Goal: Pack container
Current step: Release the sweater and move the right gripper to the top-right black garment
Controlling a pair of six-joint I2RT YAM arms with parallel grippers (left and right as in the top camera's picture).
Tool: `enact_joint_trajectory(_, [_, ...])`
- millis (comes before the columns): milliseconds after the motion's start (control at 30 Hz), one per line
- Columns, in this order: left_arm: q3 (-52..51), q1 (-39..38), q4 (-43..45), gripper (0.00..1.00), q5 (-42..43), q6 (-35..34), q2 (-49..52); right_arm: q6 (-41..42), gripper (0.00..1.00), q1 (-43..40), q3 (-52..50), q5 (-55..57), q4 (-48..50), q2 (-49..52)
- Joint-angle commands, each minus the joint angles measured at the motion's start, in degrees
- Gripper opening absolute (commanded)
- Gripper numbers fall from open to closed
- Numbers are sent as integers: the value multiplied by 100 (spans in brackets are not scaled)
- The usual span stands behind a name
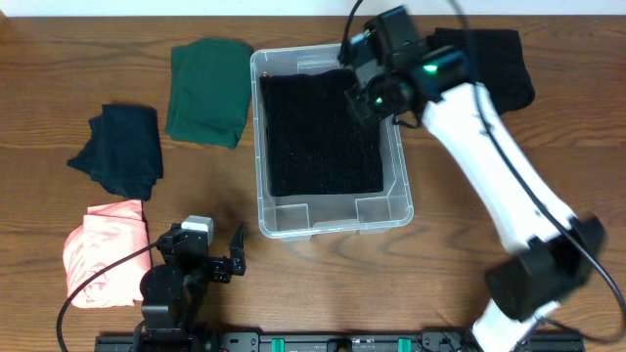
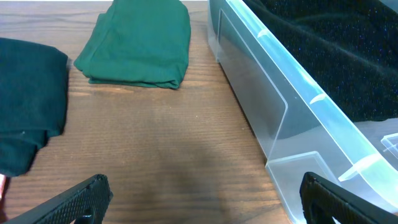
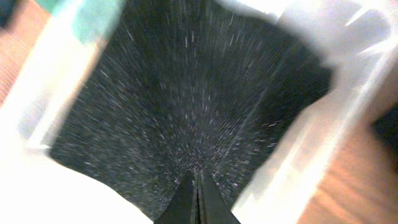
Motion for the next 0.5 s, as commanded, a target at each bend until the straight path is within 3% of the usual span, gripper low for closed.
enact_joint_trajectory(0, [-111, -7, 7, 98, -26, 28, -31, 610, 4, -348, 92, 664, 26, -376])
enact_joint_trajectory(133, [-111, -7, 7, 98, -26, 28, -31, 1246, 40, -1217, 92, 1169, 136, -750])
enact_joint_trajectory(233, [-111, -7, 7, 98, -26, 28, -28, 1274, 77, -1978, 92, 984, 354, -866])
enact_joint_trajectory(267, [-111, -7, 7, 98, -26, 28, -31, 1257, 84, -2256, 92, 951, 415, -866])
enact_joint_trajectory(333, [-111, -7, 7, 98, -26, 28, -31, 1187, 98, -2776, 57, 726, 503, -831])
enact_joint_trajectory(467, [-111, -7, 7, 98, -26, 28, -31, 883, 99, -3604, 26, -173, 507, -640])
